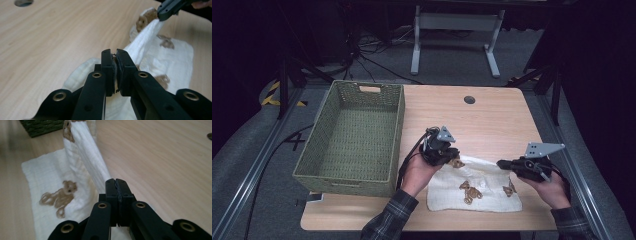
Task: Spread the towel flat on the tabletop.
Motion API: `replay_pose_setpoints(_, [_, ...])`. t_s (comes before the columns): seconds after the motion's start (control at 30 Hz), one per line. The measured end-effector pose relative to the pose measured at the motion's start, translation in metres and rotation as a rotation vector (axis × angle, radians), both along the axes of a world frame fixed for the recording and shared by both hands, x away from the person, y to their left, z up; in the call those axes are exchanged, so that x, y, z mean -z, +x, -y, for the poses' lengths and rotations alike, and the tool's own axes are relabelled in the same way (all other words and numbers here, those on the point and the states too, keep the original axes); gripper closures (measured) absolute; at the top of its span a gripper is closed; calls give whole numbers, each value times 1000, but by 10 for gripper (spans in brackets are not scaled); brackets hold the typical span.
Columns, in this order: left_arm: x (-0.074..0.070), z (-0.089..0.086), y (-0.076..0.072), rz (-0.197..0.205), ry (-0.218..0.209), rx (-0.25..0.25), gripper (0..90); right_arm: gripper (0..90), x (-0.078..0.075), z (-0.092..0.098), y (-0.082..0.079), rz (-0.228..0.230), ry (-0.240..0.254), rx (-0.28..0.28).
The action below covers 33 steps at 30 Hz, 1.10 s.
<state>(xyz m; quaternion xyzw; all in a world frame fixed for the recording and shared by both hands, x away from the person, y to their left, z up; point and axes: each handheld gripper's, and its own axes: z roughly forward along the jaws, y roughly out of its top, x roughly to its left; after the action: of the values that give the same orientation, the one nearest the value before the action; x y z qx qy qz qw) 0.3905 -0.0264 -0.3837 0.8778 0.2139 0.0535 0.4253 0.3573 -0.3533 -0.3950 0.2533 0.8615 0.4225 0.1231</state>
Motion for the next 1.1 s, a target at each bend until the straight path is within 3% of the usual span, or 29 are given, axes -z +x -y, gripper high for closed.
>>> replay_pose_setpoints(0.03, [4, 0, -6, -6, 2, 9, 850, 897, 6, -1, -11, -14, -9, -12])
replay_pose_setpoints(0.17, [24, 0, -29, -43, 23, 51, 850, 896, 19, -1, -25, -62, -26, -25])
replay_pose_setpoints(0.27, [44, 2, -40, -107, 58, 81, 846, 895, 34, -3, -33, -113, -60, -36])
replay_pose_setpoints(0.33, [53, 3, -41, -132, 87, 95, 843, 895, 43, -5, -35, -149, -82, -46])
replay_pose_setpoints(0.4, [57, 4, -42, -139, 89, 93, 833, 890, 50, -8, -35, -174, -112, -53])
replay_pose_setpoints(0.43, [60, 6, -41, -132, 117, 105, 826, 886, 53, -9, -36, -185, -124, -57])
replay_pose_setpoints(0.53, [60, 8, -42, -136, 127, 106, 815, 836, 52, -11, -35, -182, -118, -60])
replay_pose_setpoints(0.63, [61, 8, -41, -128, 133, 112, 812, 772, 37, -4, -29, -118, -60, -23])
replay_pose_setpoints(0.73, [61, 8, -42, -134, 136, 112, 812, 753, 29, 1, -19, -89, -43, 11])
replay_pose_setpoints(0.77, [62, 9, -41, -129, 139, 116, 812, 740, 25, 4, -6, -76, -40, 53])
replay_pose_setpoints(0.93, [62, 9, -41, -128, 142, 117, 808, 715, 34, 6, 21, -113, -57, 88])
replay_pose_setpoints(1.1, [62, 9, -41, -133, 150, 123, 799, 658, 44, 3, 27, -163, -50, 64])
